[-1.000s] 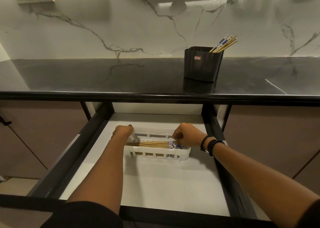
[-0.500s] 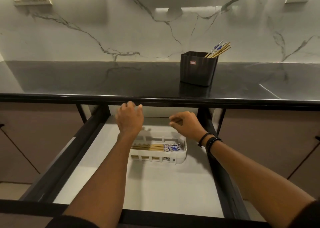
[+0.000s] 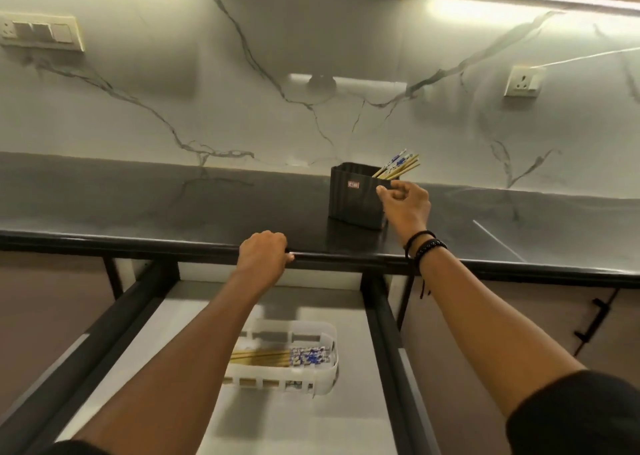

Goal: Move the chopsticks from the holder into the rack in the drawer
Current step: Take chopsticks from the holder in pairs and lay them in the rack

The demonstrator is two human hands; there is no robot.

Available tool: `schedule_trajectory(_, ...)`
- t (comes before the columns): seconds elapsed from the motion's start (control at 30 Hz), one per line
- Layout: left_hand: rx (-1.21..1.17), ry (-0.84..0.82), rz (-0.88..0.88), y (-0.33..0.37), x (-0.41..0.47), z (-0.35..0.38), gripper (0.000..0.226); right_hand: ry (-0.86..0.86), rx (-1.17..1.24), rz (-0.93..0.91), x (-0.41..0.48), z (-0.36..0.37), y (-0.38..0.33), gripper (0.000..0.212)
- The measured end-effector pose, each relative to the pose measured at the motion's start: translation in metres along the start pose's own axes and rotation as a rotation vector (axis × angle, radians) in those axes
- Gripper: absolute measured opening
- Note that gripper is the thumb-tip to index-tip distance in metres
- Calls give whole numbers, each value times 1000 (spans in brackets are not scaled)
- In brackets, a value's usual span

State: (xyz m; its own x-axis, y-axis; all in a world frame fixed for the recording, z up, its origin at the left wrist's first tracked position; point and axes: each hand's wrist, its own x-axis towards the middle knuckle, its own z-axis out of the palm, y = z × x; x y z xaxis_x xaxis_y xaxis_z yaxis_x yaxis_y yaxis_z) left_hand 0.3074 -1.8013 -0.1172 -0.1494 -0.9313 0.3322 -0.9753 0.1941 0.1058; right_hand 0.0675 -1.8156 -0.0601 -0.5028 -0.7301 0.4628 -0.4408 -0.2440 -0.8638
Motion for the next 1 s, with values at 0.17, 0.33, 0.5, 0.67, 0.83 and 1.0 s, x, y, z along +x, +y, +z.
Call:
schedule_trajectory(0.17, 98, -126, 13, 4, 24, -14, 30, 46, 42, 207, 49, 7, 6, 63)
schedule_trajectory(0.33, 76, -180, 7, 1, 35, -17, 30, -10, 139, 315, 87, 16, 14, 63)
schedule_trajectory(0.5, 38, -235, -10, 2, 40, -21, 34, -4, 162, 257, 110, 23, 14, 24)
schedule_trajectory(0.67, 8, -255, -22, 2, 40, -23, 36, -151, 149, 100, 111, 23, 1, 20)
schedule_trajectory(0.83, -9, -263, -28, 4, 39, -25, 35, -199, 167, 92, 109, 20, -9, 27)
schedule_trajectory(1.0, -16, -257, -23, 5, 37, -27, 37, -191, 172, 94, 112, 14, -12, 25)
